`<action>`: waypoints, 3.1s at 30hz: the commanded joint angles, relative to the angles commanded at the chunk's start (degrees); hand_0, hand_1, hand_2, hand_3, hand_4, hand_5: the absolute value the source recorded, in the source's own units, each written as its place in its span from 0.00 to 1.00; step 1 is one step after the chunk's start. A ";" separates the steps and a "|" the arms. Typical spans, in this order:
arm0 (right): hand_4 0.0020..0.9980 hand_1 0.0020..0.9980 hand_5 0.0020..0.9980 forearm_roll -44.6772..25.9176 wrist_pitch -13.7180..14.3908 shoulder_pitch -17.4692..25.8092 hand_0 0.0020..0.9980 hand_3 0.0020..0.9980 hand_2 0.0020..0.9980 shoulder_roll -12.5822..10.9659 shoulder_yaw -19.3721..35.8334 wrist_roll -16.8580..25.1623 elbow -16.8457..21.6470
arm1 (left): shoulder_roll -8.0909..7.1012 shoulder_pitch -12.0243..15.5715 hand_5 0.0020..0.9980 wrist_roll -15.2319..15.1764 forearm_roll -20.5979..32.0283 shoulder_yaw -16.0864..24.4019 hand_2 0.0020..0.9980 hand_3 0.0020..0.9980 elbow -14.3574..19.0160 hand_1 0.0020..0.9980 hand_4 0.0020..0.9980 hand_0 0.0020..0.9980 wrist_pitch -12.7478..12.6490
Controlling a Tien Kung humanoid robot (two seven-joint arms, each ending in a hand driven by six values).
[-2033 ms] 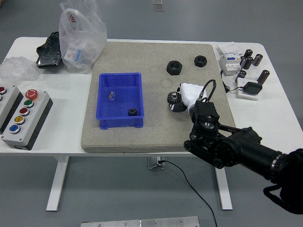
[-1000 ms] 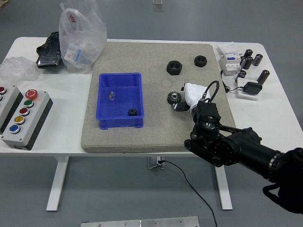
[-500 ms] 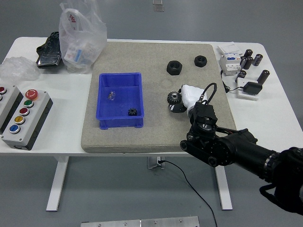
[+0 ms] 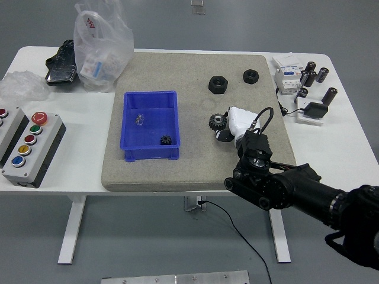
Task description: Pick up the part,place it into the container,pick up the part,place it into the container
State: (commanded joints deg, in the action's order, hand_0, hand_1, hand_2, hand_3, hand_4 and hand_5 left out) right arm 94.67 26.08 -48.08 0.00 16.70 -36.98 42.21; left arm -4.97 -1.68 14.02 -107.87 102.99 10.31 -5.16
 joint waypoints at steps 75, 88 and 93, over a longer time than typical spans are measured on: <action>0.82 0.78 0.33 3.72 -6.02 -4.98 0.37 0.97 0.88 -3.26 4.92 0.00 4.29 | 0.38 0.60 0.61 0.37 0.54 0.07 0.61 0.74 0.00 0.65 0.75 0.74 0.07; 0.86 0.93 0.39 0.98 -4.46 -5.16 0.83 0.99 0.93 0.00 1.52 0.00 0.71 | 0.25 0.44 0.61 0.49 0.35 0.00 0.61 0.74 0.00 0.65 0.75 0.74 0.11; 0.82 0.81 0.36 0.50 -1.50 -4.87 0.83 0.66 0.74 0.00 0.83 0.02 1.07 | 0.16 0.47 0.61 0.49 0.23 0.09 0.61 0.74 0.00 0.65 0.75 0.74 0.10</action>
State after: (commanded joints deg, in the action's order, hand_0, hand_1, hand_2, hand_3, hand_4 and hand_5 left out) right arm 95.17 24.58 -52.95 0.00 17.53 -36.96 43.28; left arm -4.81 -1.21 14.51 -107.64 103.09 10.31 -5.07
